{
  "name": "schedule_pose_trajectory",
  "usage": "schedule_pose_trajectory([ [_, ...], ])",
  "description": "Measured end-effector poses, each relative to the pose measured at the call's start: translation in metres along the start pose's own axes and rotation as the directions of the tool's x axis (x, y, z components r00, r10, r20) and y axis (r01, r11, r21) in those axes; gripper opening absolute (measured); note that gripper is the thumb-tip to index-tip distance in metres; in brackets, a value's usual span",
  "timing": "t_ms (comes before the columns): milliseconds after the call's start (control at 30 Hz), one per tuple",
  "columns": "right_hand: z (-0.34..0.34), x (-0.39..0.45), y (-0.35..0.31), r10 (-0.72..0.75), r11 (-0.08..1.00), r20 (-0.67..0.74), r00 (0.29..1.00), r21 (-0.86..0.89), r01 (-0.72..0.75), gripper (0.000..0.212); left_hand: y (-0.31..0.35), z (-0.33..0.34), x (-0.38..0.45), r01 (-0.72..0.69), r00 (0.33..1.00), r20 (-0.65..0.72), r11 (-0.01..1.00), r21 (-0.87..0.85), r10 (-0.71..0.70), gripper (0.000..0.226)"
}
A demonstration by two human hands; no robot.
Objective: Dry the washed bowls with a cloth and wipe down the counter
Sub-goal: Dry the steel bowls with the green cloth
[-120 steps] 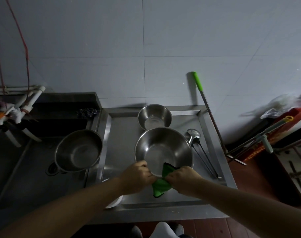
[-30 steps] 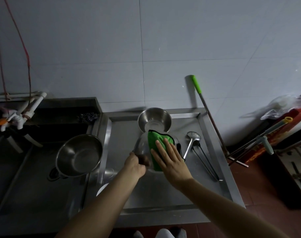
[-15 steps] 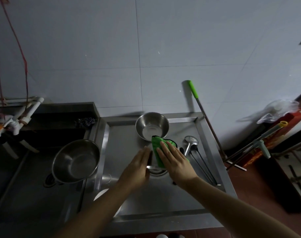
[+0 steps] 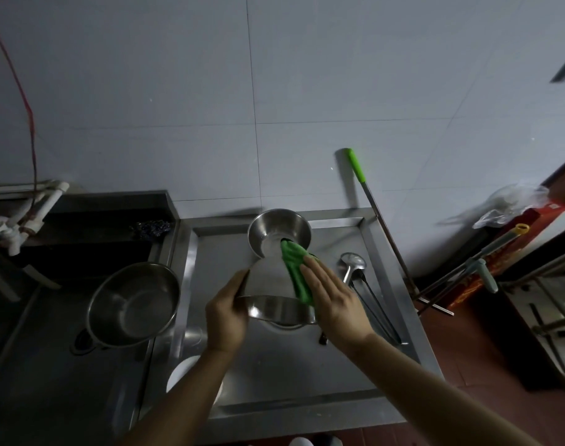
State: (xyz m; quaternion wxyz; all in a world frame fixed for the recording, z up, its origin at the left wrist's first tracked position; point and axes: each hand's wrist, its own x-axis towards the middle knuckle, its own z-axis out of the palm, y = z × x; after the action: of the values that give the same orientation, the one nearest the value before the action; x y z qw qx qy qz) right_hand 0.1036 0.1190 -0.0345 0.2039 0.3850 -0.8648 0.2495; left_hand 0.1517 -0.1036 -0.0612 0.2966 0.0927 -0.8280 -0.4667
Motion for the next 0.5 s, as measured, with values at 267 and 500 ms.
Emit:
schedule_pose_trajectory([
  [267, 0.01, -0.021, 0.012, 0.133, 0.983, -0.001, 0.991, 0.128, -0.131, 0.065, -0.023, -0.007, -0.014, 0.202, 0.957, 0.199, 0.977, 0.062, -0.211, 0.046],
  [500, 0.025, -0.011, -0.018, -0.018, 0.985, 0.088, 0.996, -0.169, 0.033, 0.054, 0.011, 0.013, -0.018, -0.25, 0.91, 0.396, 0.924, 0.289, 0.123, 0.061],
])
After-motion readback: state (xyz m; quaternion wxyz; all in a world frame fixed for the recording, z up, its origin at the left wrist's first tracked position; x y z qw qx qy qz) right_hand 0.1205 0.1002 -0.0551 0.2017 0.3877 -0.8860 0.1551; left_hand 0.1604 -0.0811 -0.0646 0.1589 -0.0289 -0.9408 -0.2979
